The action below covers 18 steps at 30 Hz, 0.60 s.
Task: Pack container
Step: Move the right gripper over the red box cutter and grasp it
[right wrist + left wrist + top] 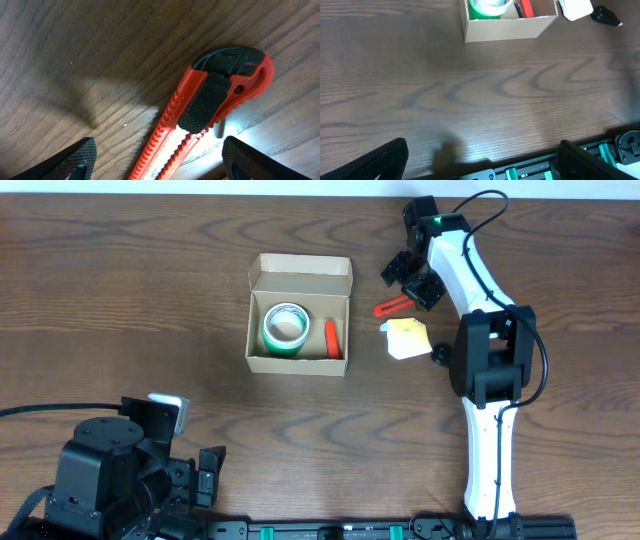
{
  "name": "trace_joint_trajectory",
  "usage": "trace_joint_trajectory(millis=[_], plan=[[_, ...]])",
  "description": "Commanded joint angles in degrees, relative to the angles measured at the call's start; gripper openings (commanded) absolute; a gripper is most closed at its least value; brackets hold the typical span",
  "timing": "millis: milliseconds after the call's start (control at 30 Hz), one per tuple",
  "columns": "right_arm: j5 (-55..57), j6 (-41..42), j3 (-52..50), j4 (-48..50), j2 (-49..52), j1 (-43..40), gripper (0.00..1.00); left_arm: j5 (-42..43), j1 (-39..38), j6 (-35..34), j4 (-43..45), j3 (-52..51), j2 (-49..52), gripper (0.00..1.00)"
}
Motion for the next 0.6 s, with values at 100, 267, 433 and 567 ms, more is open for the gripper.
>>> trace_joint_trajectory(millis=[100,267,433,567], plan=[[2.1,0.3,0.5,0.7,1.6,0.5,0.78,0.1,-0.1,-0.3,-0.2,0.0,0.1,0.95],[4.1,-0.5,0.5,1.0,1.7,0.8,0.78,0.1,-0.1,-0.3,-0.2,0.0,0.1,0.95],[4.8,-0.5,-0.3,1.2,1.7,1.1,0.78,0.2,-0.1,-0.3,-0.2,0.0,0.1,0.95],[4.8,-0.5,-1.6,1.6,1.7,1.1,0.77,0.2,-0.1,-0.3,-0.2,0.0,0.1,0.95]])
